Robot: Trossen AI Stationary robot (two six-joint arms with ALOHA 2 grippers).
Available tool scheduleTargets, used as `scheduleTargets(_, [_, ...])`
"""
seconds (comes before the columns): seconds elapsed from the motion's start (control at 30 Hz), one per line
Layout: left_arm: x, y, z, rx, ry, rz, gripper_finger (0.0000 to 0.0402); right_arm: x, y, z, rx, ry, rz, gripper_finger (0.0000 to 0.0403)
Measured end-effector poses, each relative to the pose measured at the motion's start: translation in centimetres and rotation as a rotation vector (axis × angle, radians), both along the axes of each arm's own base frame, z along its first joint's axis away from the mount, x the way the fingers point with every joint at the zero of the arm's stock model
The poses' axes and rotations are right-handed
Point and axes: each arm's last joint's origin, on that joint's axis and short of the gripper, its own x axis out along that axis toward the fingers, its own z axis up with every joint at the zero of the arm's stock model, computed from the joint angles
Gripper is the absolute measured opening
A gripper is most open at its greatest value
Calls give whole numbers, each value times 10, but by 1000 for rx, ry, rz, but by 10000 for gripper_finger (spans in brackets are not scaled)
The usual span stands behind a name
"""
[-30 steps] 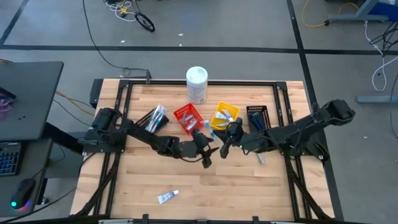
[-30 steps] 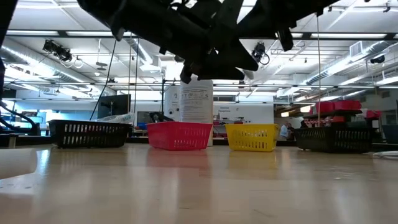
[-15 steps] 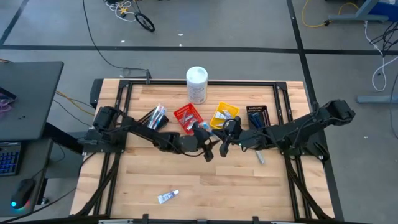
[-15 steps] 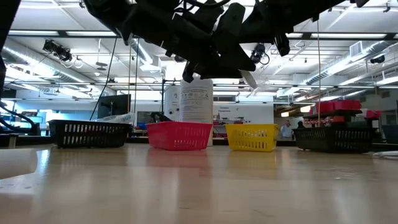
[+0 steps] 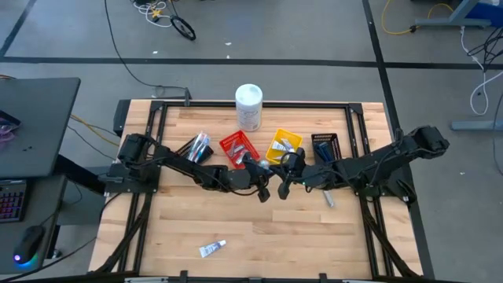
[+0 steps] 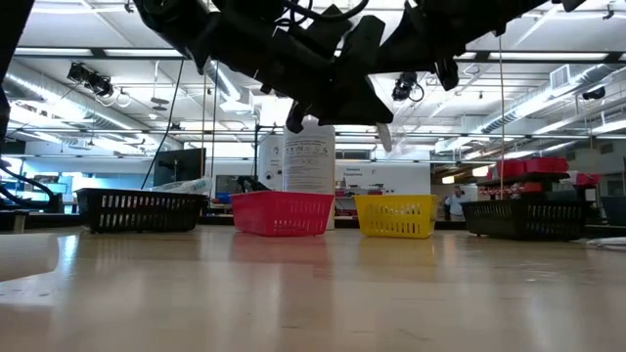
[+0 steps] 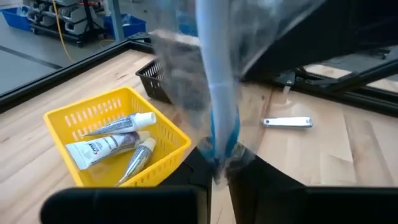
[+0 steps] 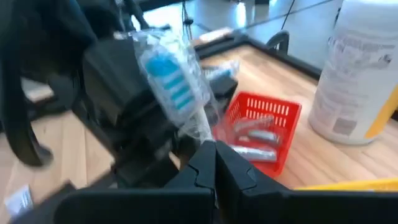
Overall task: Pick & Place Travel size toiletries
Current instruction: Put the blue toothbrush into the left black basket
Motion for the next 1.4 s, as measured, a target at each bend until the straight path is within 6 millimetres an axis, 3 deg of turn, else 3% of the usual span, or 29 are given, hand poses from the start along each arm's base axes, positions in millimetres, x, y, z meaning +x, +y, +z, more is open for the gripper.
scheduleTargets(0.57, [-2,6,-7,-2,62,57,30,-7,-10,-17,22,196,4,34])
scheduleTargets(0.93, [-5,23,-7,2,137,92,30,-9,-10,-20,55,219,4,50])
scheduleTargets(1.13, [-29,33,25,26,245,113,31,-9,-8,-20,78,227,42,50])
scheduleTargets(1.3, [-69,43,60,25,381,141,32,-9,-8,-21,95,236,70,50])
scheduleTargets(1.4, [-99,53,69,-11,515,204,33,-9,-8,-21,94,239,70,50])
